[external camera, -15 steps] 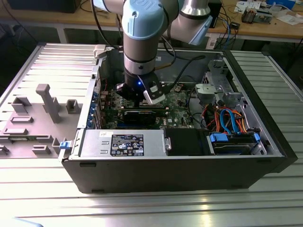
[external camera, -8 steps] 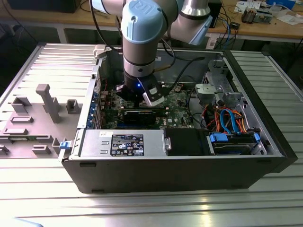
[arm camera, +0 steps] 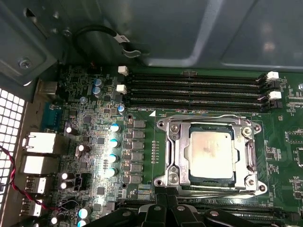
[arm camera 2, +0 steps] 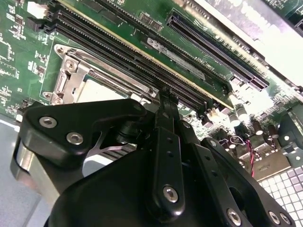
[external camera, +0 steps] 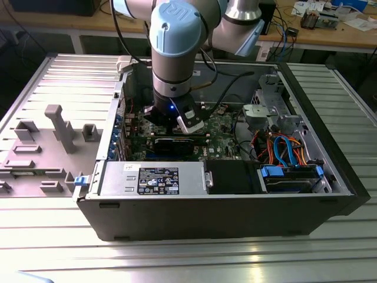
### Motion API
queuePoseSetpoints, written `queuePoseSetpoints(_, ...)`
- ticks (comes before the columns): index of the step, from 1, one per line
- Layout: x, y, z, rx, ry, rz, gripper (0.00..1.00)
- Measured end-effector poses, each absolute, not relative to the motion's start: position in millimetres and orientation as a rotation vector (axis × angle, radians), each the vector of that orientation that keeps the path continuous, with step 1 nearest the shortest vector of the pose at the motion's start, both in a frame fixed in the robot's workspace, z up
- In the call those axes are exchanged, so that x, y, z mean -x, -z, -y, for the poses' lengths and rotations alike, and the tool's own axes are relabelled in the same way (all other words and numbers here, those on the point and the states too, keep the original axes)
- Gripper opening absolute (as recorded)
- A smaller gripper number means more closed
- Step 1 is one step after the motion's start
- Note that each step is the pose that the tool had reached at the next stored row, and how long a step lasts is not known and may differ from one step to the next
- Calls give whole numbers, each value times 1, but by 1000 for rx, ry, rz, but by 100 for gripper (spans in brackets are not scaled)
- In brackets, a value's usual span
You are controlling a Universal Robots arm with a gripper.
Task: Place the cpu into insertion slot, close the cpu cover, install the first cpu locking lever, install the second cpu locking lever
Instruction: 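Install the second cpu locking lever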
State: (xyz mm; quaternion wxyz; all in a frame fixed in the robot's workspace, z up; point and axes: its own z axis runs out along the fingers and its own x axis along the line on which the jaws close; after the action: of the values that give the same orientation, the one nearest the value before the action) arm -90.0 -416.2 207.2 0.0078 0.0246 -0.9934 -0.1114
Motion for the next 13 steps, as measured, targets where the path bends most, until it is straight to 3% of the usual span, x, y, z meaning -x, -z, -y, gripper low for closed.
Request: queuePoseSetpoints(13, 93, -201, 416, -7, 370, 3110, 11)
